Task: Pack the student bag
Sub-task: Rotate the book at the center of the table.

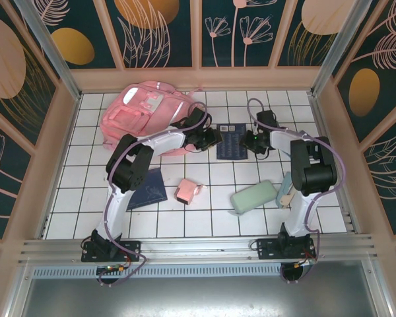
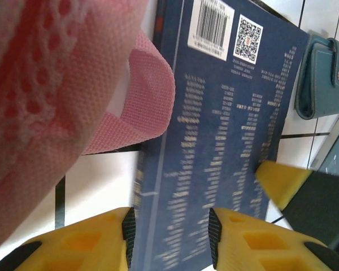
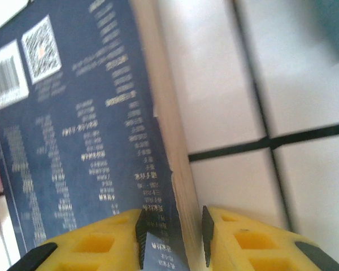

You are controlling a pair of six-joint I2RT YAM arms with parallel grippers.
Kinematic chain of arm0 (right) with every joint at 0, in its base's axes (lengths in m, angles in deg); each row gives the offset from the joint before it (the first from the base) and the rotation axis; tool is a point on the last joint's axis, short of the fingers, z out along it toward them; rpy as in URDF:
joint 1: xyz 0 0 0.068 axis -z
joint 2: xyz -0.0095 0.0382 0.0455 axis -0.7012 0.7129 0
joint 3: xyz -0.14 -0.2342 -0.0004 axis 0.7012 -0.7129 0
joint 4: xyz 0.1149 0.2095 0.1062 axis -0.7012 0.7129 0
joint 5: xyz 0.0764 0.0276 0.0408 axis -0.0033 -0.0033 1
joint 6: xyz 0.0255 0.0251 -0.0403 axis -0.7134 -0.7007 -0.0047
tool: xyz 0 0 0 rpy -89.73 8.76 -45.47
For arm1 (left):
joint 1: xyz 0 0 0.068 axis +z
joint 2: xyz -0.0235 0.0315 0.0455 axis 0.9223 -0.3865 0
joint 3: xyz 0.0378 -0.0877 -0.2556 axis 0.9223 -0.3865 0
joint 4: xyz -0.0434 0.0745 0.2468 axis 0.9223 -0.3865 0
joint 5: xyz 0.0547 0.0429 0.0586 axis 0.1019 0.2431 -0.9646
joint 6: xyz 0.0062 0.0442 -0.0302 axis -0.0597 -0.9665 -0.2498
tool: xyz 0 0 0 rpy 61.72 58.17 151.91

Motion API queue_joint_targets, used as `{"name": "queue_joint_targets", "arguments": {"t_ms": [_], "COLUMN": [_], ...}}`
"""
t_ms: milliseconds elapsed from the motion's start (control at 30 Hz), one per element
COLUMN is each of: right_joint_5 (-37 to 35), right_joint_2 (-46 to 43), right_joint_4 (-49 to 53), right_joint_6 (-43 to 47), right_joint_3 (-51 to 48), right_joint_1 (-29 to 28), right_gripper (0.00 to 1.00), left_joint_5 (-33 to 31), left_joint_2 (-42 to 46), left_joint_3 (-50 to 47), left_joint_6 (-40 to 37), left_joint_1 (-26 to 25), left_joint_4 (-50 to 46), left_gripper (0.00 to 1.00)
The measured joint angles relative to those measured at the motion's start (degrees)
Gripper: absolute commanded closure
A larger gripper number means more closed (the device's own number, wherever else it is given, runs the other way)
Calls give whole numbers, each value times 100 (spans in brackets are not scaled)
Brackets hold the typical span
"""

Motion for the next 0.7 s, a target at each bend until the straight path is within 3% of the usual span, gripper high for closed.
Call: {"name": "queue_joint_targets", "arguments": {"t_ms": [333, 533, 700], "right_joint_5": [57, -68, -219], "right_joint_2": [-17, -17, -57], "right_joint_4": [-109, -66, -11], "right_joint_6": [-216, -293, -350], "right_joint_3": [-66, -66, -68], "right_joint_1": [-295, -295, -251], "right_gripper": [65, 78, 80], "left_joint_5": [-101, -382, -605], "left_joint_2": [-267, -243, -201], "left_joint_3": [297, 321, 358], "left_joint_6": [-175, -413, -538], "left_joint_1": [-24, -76, -81], "left_joint_4": [-267, -354, -503], "left_gripper": [60, 60, 60]}}
